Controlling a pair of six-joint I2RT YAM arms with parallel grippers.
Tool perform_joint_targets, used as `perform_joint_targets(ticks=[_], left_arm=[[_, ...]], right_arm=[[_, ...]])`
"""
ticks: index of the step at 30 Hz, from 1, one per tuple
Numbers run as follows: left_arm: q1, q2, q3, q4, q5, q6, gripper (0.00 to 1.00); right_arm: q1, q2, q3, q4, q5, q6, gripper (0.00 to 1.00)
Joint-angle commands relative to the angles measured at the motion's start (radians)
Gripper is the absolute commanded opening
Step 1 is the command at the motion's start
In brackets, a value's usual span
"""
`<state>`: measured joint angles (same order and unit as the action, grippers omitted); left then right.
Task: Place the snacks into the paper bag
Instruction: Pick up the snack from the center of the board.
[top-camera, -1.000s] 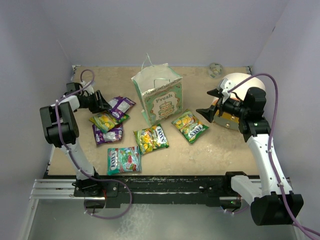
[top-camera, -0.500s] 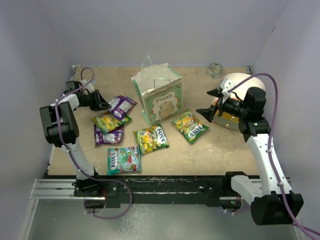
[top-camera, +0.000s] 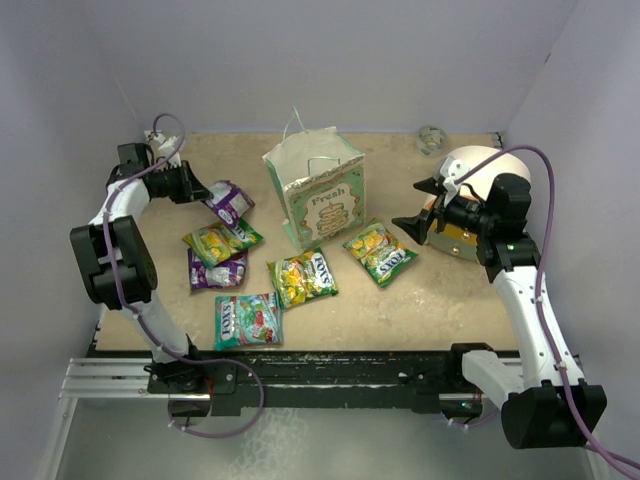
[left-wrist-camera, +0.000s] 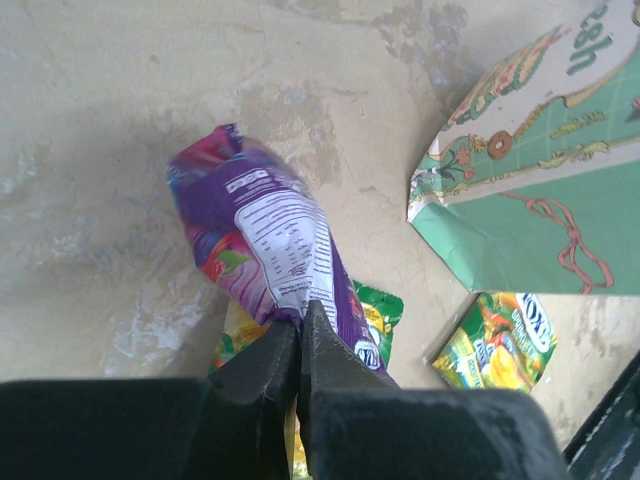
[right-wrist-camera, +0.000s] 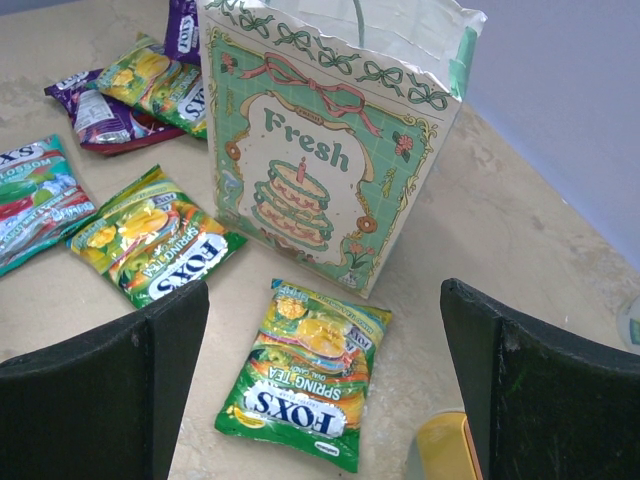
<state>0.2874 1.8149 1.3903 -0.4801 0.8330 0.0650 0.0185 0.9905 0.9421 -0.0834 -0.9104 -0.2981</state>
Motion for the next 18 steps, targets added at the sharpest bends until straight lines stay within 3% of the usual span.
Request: perform_joint_targets(ticks=[1, 18], left_arm=[[-0.003, -0.109, 0.067, -0.074, 0.012, 0.130, 0.00], [-0.187, -0.363, 0.139, -0.257, -0.297, 0.400, 0.00]], right_arm=[[-0.005, -0.002, 0.009, 0.039, -0.024, 0.010, 1.00], [-0.005, 0.010, 0.009, 0.042, -0.036, 0.017, 1.00]])
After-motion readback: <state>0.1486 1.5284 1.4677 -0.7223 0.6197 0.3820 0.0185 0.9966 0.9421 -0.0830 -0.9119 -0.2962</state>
